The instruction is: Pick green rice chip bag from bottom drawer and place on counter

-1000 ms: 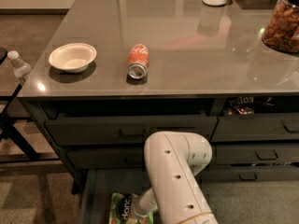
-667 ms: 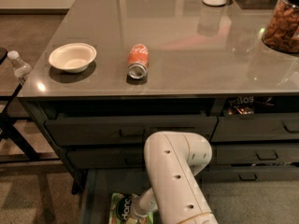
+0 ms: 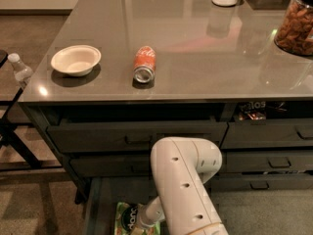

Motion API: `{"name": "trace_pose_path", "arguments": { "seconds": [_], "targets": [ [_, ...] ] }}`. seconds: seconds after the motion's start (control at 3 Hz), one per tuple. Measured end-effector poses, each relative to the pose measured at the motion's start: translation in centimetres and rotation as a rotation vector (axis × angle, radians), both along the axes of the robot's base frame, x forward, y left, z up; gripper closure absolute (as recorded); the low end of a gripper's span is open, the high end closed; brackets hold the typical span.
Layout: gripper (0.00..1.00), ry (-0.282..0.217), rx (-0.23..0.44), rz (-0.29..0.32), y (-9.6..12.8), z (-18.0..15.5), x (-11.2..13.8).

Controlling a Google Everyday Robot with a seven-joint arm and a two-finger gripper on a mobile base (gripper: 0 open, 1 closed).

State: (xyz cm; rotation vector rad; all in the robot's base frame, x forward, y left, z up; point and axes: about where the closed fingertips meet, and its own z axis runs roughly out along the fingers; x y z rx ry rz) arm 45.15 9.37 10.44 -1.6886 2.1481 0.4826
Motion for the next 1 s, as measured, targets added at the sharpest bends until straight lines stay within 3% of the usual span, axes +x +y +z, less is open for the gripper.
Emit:
{"name": "trace_pose_path", "arguments": {
  "seconds": [0.33,0.67,1.0],
  "targets": [
    [1.00,-0.021,0.020,-0.033,-0.7,2.0,0.2],
    [1.00,-0.092,0.058,-0.091,-2.3,7.0,0.7],
    [1.00,-0.093,0.058,-0.091,-2.3,7.0,0.7]
  ]
}}
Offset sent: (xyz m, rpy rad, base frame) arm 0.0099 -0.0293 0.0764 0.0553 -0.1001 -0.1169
